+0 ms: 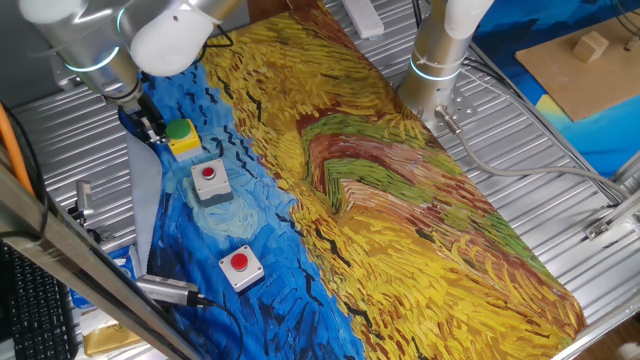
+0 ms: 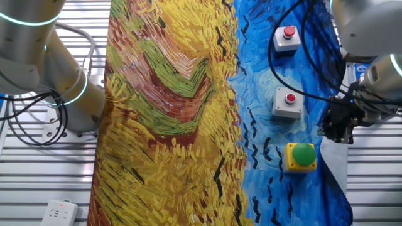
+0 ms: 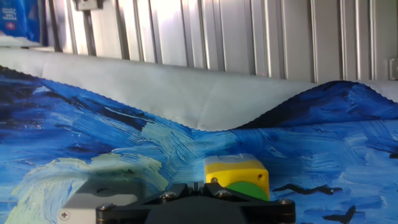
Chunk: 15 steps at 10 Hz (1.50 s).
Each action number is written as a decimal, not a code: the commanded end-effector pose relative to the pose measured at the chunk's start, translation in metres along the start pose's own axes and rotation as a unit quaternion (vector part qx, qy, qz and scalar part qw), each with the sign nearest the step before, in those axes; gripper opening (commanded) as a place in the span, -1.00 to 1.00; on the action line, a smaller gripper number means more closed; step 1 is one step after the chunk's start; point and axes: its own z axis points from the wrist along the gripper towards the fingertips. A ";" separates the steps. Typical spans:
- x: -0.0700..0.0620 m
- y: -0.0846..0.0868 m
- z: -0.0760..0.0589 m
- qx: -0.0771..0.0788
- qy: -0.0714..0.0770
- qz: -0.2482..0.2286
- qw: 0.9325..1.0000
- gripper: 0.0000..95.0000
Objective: Press three buttons from left to right in sequence
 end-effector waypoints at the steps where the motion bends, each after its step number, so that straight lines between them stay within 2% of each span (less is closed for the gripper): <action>1: 0.000 0.000 0.000 0.000 -0.001 -0.001 1.000 -1.00; 12: 0.000 0.000 0.000 0.000 0.001 0.002 1.000 -1.00; 13: 0.000 0.000 0.000 -0.004 0.002 0.007 1.000 -1.00; 14: 0.000 0.000 0.000 -0.020 0.005 0.013 1.000 -1.00; 15: 0.000 0.000 0.000 -0.030 0.009 0.015 0.999 -1.00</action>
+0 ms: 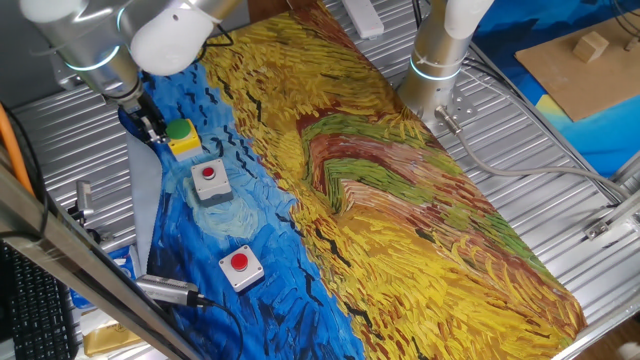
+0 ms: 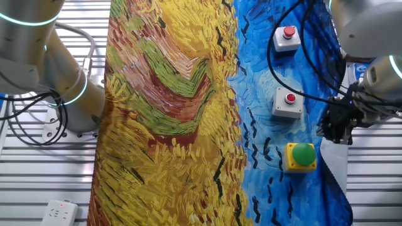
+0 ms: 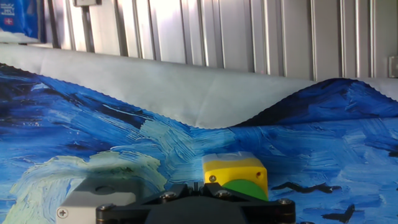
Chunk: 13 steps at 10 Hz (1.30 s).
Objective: Press three buttons from left to right in sequence
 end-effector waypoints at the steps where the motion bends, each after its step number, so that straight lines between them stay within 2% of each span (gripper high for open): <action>1: 0.000 0.000 0.000 -0.025 0.017 0.002 1.000 -1.00; 6: 0.000 0.000 0.000 -0.025 0.055 -0.019 0.998 -1.00; 8: 0.000 0.000 0.000 -0.024 0.055 -0.021 0.998 -1.00; 9: 0.000 0.000 0.000 -0.025 0.038 -0.023 0.999 -1.00; 10: 0.000 0.000 0.000 -0.021 -0.011 -0.034 0.999 -1.00; 11: 0.000 0.000 0.000 -0.020 -0.033 -0.035 0.999 -1.00; 12: 0.000 0.000 0.000 -0.017 -0.043 -0.039 0.998 -1.00; 13: 0.000 0.000 0.000 -0.018 -0.045 -0.041 0.998 -1.00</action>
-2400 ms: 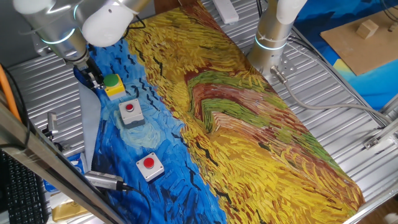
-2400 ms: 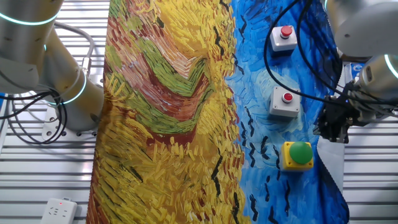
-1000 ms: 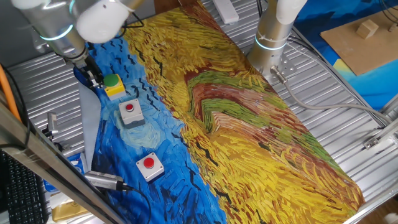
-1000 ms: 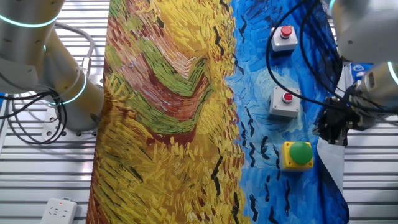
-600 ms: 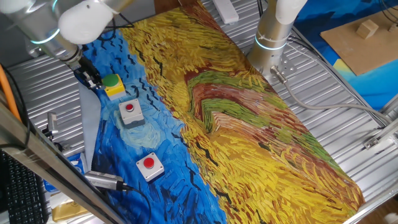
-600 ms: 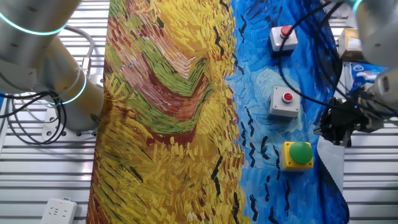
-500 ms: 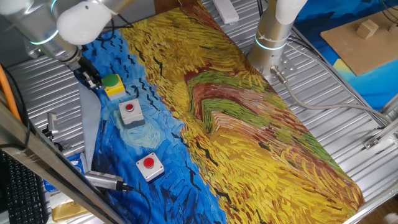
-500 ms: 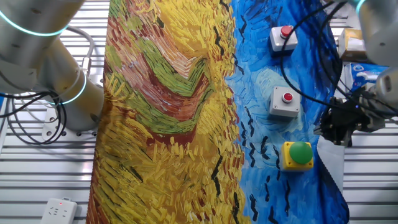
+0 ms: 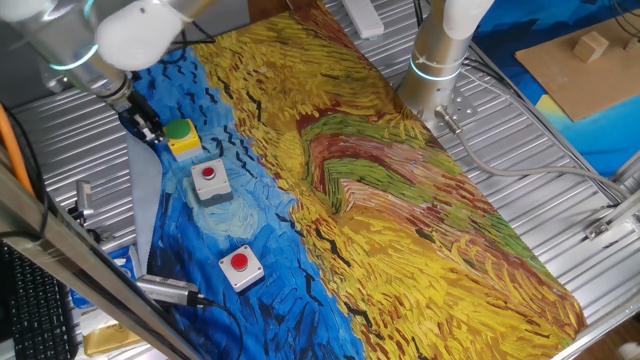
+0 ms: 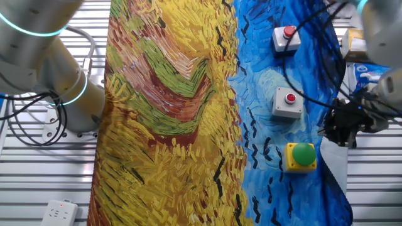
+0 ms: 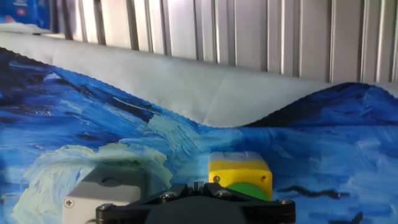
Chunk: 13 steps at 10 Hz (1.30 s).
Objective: Press three buttons from left to right in sequence
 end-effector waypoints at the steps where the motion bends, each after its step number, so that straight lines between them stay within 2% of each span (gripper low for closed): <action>1: 0.002 0.000 0.001 0.007 -0.052 -0.005 0.999 -1.00; 10: 0.002 0.000 0.001 0.005 -0.041 -0.010 0.999 -1.00; 11: 0.002 0.000 0.000 0.005 -0.033 -0.006 0.999 -1.00; 13: 0.002 0.002 -0.002 0.005 -0.033 -0.003 0.999 -1.00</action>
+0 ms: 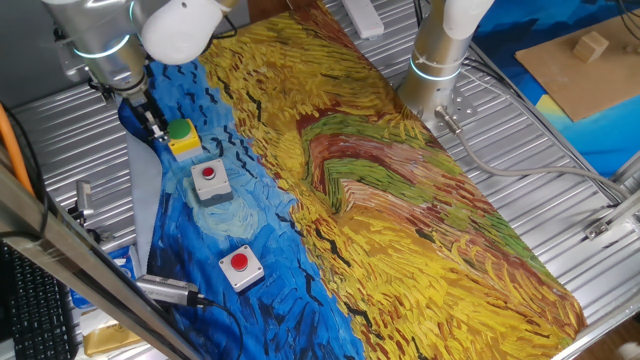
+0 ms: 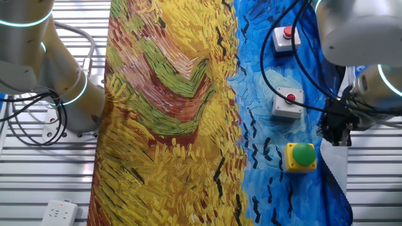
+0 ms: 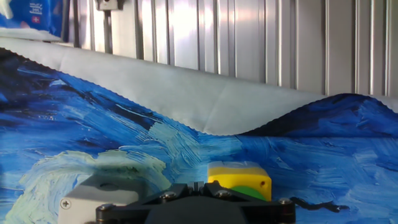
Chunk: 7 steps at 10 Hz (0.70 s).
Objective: Press three buttons from left to right in sequence
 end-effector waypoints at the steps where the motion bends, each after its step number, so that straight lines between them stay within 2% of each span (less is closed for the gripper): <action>1: -0.003 0.004 0.000 -0.003 0.004 0.003 1.000 -1.00; 6: -0.003 0.016 0.005 -0.002 0.011 0.018 1.000 -1.00; 7: 0.002 0.016 0.008 -0.002 0.010 0.018 1.000 -1.00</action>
